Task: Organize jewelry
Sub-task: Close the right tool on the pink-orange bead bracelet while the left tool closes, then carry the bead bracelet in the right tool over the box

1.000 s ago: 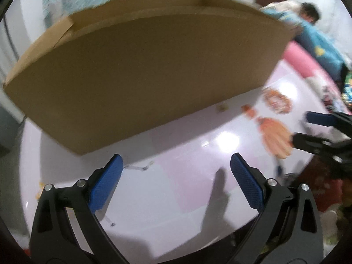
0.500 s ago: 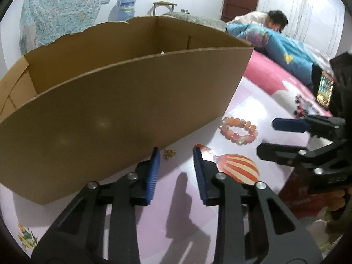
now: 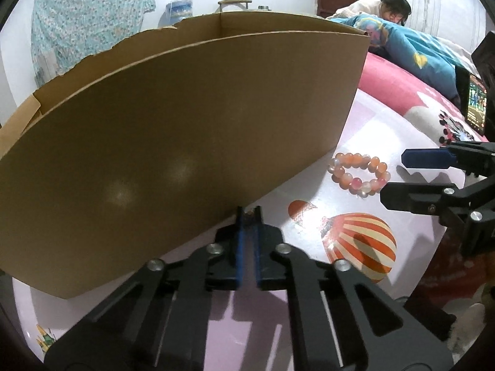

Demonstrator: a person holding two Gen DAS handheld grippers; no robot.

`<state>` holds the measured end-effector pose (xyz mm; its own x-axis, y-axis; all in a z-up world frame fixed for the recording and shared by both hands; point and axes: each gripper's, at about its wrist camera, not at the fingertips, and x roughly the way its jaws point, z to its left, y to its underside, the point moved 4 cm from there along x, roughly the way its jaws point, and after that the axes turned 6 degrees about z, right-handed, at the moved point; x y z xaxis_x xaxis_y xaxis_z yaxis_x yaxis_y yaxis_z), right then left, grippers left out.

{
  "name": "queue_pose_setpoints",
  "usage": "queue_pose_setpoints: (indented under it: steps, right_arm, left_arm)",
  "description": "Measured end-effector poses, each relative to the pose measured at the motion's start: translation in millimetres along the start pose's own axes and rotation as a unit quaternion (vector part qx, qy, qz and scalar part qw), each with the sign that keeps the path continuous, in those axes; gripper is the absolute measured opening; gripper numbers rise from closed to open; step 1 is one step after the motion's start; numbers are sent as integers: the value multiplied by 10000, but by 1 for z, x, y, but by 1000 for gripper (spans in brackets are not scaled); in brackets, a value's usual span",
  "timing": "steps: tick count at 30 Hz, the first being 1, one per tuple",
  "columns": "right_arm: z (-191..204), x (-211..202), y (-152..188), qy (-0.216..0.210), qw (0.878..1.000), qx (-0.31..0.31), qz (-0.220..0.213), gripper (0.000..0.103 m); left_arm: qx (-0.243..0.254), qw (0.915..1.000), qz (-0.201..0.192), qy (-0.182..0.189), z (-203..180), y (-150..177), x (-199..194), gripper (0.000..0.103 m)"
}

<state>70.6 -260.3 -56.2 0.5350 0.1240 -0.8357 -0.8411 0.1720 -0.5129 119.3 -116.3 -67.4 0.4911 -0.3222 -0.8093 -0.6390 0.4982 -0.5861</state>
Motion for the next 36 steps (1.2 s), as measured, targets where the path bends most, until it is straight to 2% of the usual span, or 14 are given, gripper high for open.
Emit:
queue_pose_setpoints:
  steps: [4,13,18,25,29,33,34,36]
  right_arm:
    - [0,-3,1,19,10000,2,-28,72]
    - [5,-12,-1,-59,9998,-84,-151,72]
    - [14,-4,-8,-187,9996,-203,-78,60]
    - [24,17,-23,-60,9992,-390,118,40]
    - [30,27,-27,50,9982,-548,235,34]
    - [31,34,-26,219,9971,-627,366,19]
    - [30,34,-25,257,9971,-614,365,10]
    - [26,32,-24,185,9979,-494,370,10]
  left_arm:
    - [150,9999,-51,-68,-2,0,0,1]
    - [-24,9999,-99,120,3,11,-21,0]
    - [-114,9998,-58,118,7,19,-27,0]
    - [-202,9995,-183,144,11,21,-38,0]
    - [-208,9992,-307,149,13,19,-49,0]
    - [-207,9988,-407,159,11,15,-59,0]
    - [-205,9987,-430,158,11,15,-61,0]
    - [-202,9984,-493,172,10,14,-67,0]
